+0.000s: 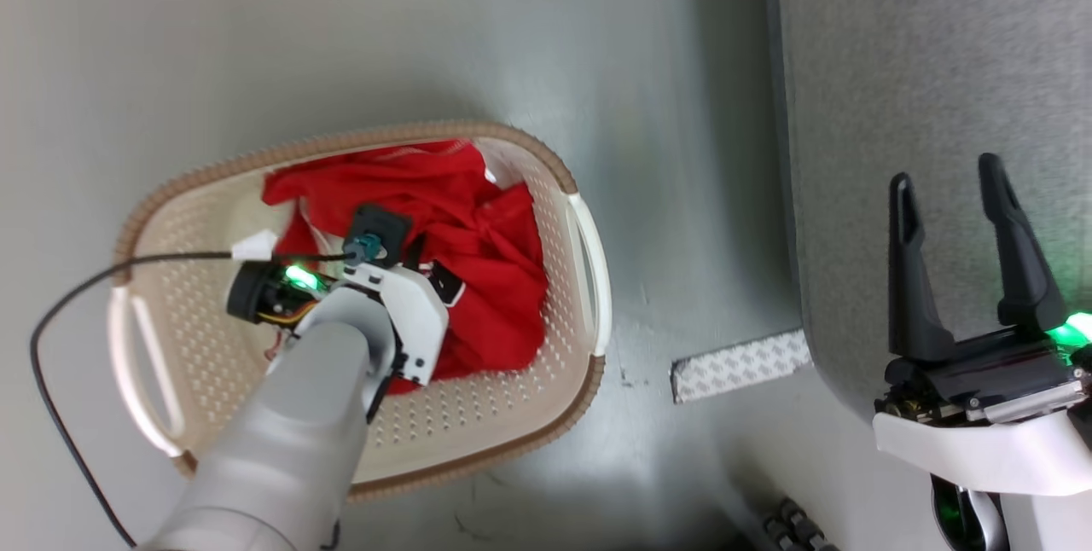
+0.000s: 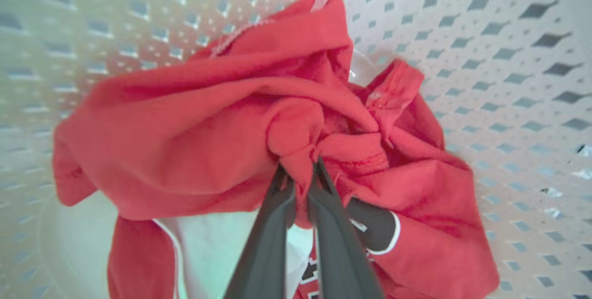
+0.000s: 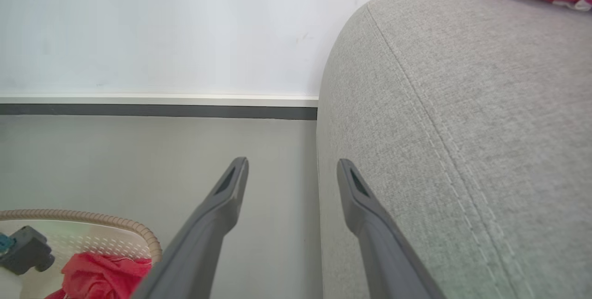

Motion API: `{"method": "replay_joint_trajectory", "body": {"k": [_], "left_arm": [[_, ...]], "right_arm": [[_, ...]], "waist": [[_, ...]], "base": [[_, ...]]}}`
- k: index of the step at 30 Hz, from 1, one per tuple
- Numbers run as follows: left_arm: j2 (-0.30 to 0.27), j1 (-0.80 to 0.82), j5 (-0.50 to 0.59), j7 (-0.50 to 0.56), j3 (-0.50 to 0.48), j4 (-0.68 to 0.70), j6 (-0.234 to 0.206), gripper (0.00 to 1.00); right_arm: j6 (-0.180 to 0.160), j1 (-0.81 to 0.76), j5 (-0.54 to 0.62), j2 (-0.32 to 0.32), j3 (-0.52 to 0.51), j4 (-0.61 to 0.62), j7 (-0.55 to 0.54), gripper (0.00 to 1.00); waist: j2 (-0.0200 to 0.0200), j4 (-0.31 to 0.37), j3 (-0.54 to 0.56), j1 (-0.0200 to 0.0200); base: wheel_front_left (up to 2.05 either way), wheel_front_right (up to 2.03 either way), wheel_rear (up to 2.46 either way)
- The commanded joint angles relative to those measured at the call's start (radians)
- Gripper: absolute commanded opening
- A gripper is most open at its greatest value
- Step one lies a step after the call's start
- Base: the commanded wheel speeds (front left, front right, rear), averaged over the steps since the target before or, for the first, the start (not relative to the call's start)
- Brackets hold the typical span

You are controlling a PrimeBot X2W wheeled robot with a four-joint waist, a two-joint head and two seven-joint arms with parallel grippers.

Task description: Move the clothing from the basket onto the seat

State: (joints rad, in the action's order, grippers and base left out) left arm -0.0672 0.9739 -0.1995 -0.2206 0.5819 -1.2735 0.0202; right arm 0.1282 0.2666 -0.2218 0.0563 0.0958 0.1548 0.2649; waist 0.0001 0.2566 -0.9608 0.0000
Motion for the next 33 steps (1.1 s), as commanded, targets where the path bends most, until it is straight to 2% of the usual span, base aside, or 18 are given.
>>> {"method": "replay_joint_trajectory", "body": {"k": [1, 10, 18, 33], "left_arm": [[0.004, -0.018, -0.012, -0.016, -0.004, 0.009, 0.003, 0.00], [0.014, -0.098, -0.051, -0.045, -0.001, 0.103, -0.010, 0.00], [0.012, -0.271, -0.092, -0.044, -0.048, 0.329, -0.061, 0.00], [-0.090, -0.608, -0.078, -0.044, -0.157, 0.706, -0.137, 0.00]], "right_arm": [[0.004, 0.012, -0.004, -0.005, -0.003, -0.013, -0.001, 1.00], [0.003, -0.030, 0.014, -0.004, -0.036, -0.100, -0.001, 1.00], [0.003, -0.113, 0.027, 0.011, -0.076, -0.183, -0.001, 1.00], [0.003, -0.275, 0.046, 0.047, -0.074, -0.283, -0.001, 1.00]], "waist": [[-0.0001, -0.014, 0.044, 0.0000], [-0.0001, -0.068, 0.248, 0.0000], [-0.0001, -0.120, 0.494, 0.0000], [-0.0001, -0.205, 0.857, 0.0000]], "base": [[0.00, 0.00, 0.00], [0.00, 0.00, 0.00], [0.00, 0.00, 0.00], [0.00, 0.00, 0.00]]}}
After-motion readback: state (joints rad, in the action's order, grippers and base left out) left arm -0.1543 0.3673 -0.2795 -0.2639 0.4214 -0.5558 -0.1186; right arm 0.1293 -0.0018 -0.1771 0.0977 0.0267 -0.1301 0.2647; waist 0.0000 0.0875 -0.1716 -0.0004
